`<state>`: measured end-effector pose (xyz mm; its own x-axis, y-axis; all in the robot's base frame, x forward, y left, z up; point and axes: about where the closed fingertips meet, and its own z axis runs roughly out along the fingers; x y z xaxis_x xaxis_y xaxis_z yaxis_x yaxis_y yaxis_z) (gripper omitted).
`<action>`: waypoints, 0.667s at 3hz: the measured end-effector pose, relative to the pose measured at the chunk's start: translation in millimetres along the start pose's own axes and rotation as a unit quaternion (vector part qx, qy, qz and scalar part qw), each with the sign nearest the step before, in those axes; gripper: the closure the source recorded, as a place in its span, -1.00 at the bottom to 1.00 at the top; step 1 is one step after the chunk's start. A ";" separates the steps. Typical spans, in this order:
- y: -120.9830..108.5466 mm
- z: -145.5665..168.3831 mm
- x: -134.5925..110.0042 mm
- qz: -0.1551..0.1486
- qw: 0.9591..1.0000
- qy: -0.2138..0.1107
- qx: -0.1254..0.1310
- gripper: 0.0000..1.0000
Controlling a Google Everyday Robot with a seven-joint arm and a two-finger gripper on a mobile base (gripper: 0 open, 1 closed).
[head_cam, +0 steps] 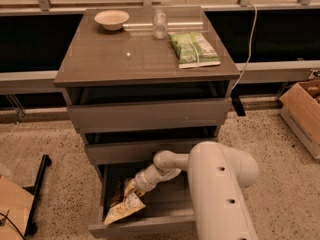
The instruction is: Pick brown chip bag from bottom drawer and place on counter
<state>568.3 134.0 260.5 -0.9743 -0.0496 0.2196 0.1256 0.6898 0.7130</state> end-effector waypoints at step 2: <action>15.2 -56.9 38.8 -0.027 0.999 -0.041 0.001 1.00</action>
Offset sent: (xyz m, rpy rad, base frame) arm -0.0389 -0.0648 0.1052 0.0002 -0.1851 -0.0275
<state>543.1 101.4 317.7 -0.9917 -0.0278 0.1257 0.0721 0.6889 0.7213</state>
